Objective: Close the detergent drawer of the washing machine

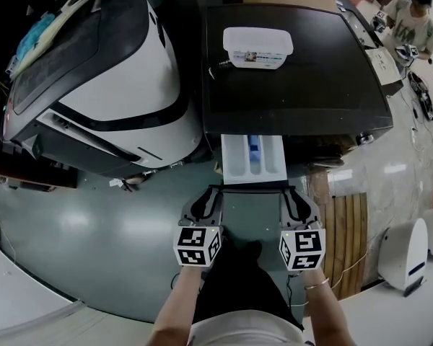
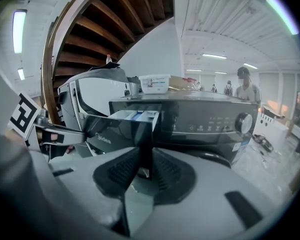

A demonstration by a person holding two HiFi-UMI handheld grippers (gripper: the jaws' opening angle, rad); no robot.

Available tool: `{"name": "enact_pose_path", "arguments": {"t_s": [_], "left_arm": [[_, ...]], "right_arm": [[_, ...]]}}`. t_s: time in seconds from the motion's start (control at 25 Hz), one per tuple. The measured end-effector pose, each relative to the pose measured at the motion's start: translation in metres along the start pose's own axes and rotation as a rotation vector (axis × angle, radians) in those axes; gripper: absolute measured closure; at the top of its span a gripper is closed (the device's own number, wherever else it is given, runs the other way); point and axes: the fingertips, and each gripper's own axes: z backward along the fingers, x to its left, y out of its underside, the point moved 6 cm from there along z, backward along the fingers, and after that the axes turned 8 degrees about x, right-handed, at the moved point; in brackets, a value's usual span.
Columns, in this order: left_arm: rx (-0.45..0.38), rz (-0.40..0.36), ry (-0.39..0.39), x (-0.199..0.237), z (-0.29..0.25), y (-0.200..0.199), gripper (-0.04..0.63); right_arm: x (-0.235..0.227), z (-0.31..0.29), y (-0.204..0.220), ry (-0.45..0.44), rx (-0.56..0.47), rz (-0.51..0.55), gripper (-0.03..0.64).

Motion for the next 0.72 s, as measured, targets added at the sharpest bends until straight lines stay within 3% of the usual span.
{"name": "enact_pose_path", "arguments": {"t_s": [0.72], "left_arm": [[-0.005, 0.012, 0.008, 0.010, -0.019, -0.019, 0.518]], "right_arm": [[-0.007, -0.020, -0.018, 0.009, -0.010, -0.027, 0.545]]}}
